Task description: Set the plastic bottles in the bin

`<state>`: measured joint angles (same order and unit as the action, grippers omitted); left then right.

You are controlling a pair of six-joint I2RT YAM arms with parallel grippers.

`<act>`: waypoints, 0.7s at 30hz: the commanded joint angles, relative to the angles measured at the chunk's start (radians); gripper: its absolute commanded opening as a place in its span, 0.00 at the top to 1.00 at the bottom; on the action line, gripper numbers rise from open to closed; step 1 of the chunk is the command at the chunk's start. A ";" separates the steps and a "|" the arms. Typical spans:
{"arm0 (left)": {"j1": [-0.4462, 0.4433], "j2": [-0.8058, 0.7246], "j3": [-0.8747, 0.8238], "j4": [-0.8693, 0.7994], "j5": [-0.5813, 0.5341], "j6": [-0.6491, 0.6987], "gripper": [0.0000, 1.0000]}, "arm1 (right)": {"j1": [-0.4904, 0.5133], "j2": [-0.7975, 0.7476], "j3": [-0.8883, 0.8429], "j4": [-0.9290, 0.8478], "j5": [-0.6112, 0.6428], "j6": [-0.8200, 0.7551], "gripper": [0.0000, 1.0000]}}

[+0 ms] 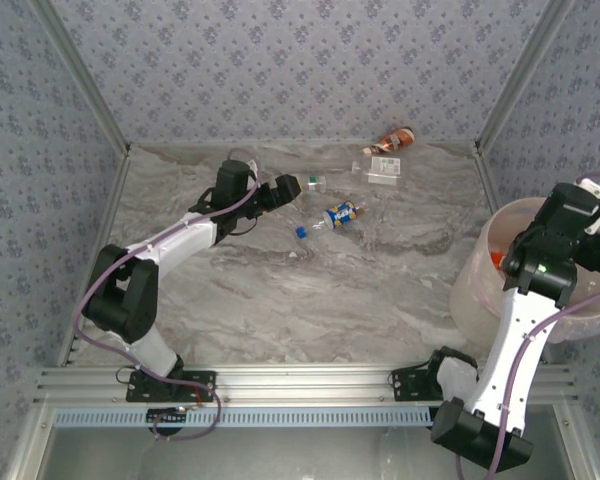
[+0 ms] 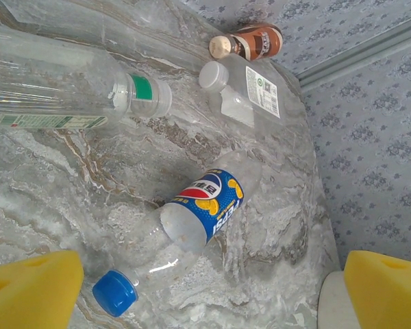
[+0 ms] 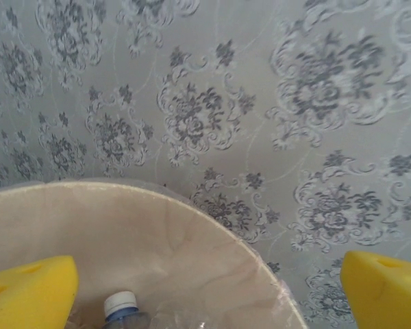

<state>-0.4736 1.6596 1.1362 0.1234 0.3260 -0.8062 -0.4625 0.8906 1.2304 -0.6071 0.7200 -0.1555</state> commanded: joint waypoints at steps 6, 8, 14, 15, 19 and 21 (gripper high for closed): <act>-0.011 0.023 0.008 0.004 0.016 0.012 0.02 | 0.004 -0.067 0.092 -0.112 -0.370 0.203 0.00; -0.013 0.022 0.010 -0.004 0.016 0.025 0.02 | 0.005 -0.080 0.080 -0.086 -0.488 0.243 0.00; -0.017 0.013 0.002 -0.025 0.010 0.060 0.02 | 0.031 -0.087 0.048 -0.008 -0.824 0.341 0.00; -0.019 0.012 0.001 -0.032 0.009 0.071 0.02 | 0.041 -0.086 0.041 0.001 -0.871 0.361 0.00; -0.026 0.010 0.009 -0.077 -0.006 0.118 0.02 | 0.101 -0.066 0.025 0.095 -1.068 0.436 0.00; -0.033 0.009 0.016 -0.103 -0.021 0.149 0.02 | 0.156 -0.051 0.027 0.118 -1.096 0.459 0.00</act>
<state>-0.4915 1.6737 1.1362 0.0723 0.3218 -0.7280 -0.3637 0.8230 1.2629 -0.5781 -0.1959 0.2222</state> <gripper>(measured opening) 0.980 0.999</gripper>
